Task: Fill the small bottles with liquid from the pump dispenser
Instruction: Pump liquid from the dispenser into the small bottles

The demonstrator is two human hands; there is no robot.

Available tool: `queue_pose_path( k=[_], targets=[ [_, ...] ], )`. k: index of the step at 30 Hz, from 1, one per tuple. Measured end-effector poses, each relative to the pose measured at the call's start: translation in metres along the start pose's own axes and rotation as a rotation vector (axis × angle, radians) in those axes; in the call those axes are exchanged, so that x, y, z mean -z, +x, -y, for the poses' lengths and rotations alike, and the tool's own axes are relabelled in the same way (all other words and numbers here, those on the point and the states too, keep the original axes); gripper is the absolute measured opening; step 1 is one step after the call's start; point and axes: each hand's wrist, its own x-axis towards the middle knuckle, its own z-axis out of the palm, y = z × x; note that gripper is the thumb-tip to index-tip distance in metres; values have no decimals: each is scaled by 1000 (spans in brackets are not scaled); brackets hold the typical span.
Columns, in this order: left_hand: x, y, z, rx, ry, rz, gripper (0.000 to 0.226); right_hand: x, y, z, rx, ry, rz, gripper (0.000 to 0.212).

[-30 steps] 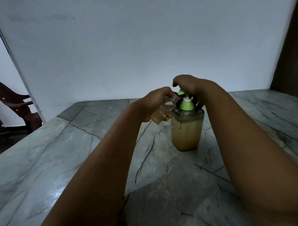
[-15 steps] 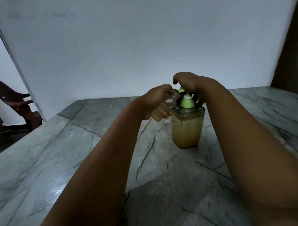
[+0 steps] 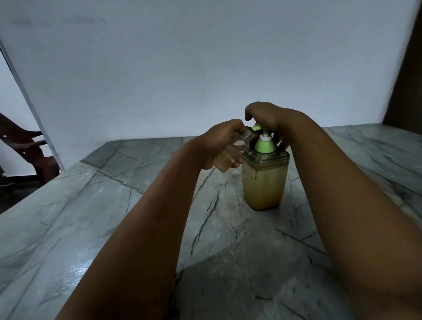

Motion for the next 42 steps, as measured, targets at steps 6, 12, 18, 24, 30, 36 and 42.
queue_pose_path(
  k=[6, 12, 18, 24, 30, 36, 42],
  targets=[
    [0, 1, 1, -2, 4, -16, 30, -6, 3, 1, 23, -93, -6, 31],
    [0, 1, 1, -8, 10, 1, 29, -3, 2, 1, 9, 9, -27, 24],
    [0, -1, 0, 4, 10, 19, 29, -5, 6, 0, 26, -44, -21, 29],
    [-1, 1, 1, -4, 12, -1, 29, -7, 6, -1, 28, -77, 2, 27],
    [-2, 0, 0, -11, 8, 10, 28, -2, 3, 0, 22, -30, -1, 17],
    [0, 2, 2, -6, 15, -9, 29, -5, 7, -3, 36, -90, 3, 28],
    [0, 2, 1, -6, 19, 4, 29, -3, 3, 1, 37, -31, 1, 9]
  ],
)
